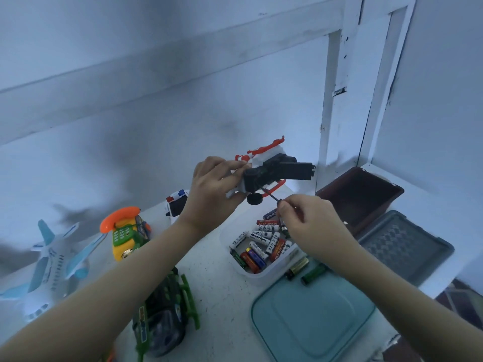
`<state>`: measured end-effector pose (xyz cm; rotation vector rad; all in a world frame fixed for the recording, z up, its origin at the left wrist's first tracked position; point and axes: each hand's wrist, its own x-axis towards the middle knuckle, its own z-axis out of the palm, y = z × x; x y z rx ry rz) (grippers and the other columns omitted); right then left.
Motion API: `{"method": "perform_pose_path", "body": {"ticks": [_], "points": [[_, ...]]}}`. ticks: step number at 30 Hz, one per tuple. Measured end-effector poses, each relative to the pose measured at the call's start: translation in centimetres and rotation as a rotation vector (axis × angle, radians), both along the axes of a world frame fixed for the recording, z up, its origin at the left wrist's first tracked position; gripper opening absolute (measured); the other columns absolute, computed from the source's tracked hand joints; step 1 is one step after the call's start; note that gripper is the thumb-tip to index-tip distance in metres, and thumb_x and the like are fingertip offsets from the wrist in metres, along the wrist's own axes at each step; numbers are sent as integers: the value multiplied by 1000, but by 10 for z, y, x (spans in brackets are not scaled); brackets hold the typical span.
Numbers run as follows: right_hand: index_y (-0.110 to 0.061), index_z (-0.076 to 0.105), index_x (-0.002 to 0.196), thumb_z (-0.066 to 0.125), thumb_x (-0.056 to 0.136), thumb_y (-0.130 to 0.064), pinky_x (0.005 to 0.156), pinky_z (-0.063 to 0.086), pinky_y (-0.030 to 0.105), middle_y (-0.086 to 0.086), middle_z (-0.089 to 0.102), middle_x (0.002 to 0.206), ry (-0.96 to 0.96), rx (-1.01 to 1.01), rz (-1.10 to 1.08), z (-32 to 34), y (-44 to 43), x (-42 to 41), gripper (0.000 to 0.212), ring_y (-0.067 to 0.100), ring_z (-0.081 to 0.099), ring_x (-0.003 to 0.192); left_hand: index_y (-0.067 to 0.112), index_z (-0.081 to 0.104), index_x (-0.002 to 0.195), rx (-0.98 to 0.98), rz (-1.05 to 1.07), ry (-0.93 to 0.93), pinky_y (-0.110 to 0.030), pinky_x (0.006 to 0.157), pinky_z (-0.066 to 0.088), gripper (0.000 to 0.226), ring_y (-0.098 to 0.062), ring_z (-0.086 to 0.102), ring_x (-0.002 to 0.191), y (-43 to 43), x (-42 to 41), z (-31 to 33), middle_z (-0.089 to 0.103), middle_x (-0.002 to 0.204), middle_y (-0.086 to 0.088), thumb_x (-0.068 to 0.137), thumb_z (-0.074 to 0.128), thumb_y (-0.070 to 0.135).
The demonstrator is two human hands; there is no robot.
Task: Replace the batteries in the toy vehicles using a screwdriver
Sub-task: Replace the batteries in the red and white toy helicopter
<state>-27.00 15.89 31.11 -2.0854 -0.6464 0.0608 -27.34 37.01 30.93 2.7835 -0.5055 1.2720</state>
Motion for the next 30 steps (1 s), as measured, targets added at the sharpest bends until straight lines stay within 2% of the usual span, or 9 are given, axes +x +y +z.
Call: {"method": "perform_pose_path", "body": {"ticks": [2, 5, 11, 15, 21, 23, 25, 28, 30], "points": [[-7, 59, 79, 41, 99, -27, 52, 41, 30, 6, 61, 62, -88, -81, -52, -4, 4, -6, 33, 15, 54, 52, 0, 74, 99, 15, 8, 19, -37, 76, 41, 32, -23, 46, 95, -2, 0, -1, 73, 99, -11, 73, 75, 17], [-11, 53, 74, 39, 99, -28, 53, 32, 30, 3, 56, 62, -161, -173, -92, -2, 2, -12, 34, 13, 49, 55, 0, 74, 101, 78, -4, 37, -37, 76, 43, 29, -23, 45, 96, -1, -1, -3, 72, 100, -10, 74, 79, 11], [-8, 44, 62, 41, 97, -27, 46, 32, 25, 3, 47, 55, -53, -261, -92, 12, -15, -12, 40, 15, 43, 48, 1, 74, 101, 191, 19, 12, -39, 77, 46, 36, -24, 47, 96, 8, -4, -1, 73, 100, -11, 69, 86, 8], [-6, 44, 62, 43, 94, -28, 51, 36, 31, 6, 45, 54, -17, -348, -78, 19, -23, -4, 40, 20, 42, 50, 3, 73, 106, 308, 6, -9, -35, 83, 37, 39, -23, 47, 97, 13, -8, 3, 72, 102, -10, 70, 86, 11], [-9, 38, 58, 45, 92, -31, 50, 35, 30, 7, 41, 55, -17, -469, -41, 23, -28, 2, 41, 23, 41, 52, 3, 72, 109, 410, -22, -5, -37, 82, 41, 42, -24, 47, 99, 14, -15, 2, 72, 105, -9, 70, 85, 13], [-6, 54, 68, 46, 92, -33, 57, 45, 31, 8, 57, 63, -30, -470, -41, 20, -28, 2, 38, 24, 56, 61, 3, 73, 107, 358, -24, -23, -37, 82, 39, 35, -23, 47, 98, 13, -16, 1, 72, 104, -9, 74, 82, 12], [-11, 66, 82, 47, 93, -35, 66, 51, 33, 4, 66, 74, -7, -440, -25, 17, -28, 1, 33, 20, 63, 71, 3, 74, 101, 227, -12, -34, -33, 81, 35, 27, -23, 48, 96, 11, -18, 2, 73, 99, -8, 77, 80, 13], [-23, 69, 86, 55, 91, -35, 70, 56, 34, -5, 67, 76, 81, -368, 37, 11, -28, -4, 20, 14, 65, 68, 1, 74, 97, -7, 55, -43, -28, 79, 29, 30, -22, 52, 91, 5, -24, 6, 73, 94, -8, 77, 77, 23], [-27, 72, 90, 61, 88, -33, 70, 53, 24, -12, 65, 76, 83, -349, 105, 7, -27, -7, 13, 5, 62, 71, 1, 73, 99, -128, 108, -71, -29, 77, 31, 36, -27, 57, 87, 0, -31, 12, 73, 92, -8, 77, 77, 29]]}}
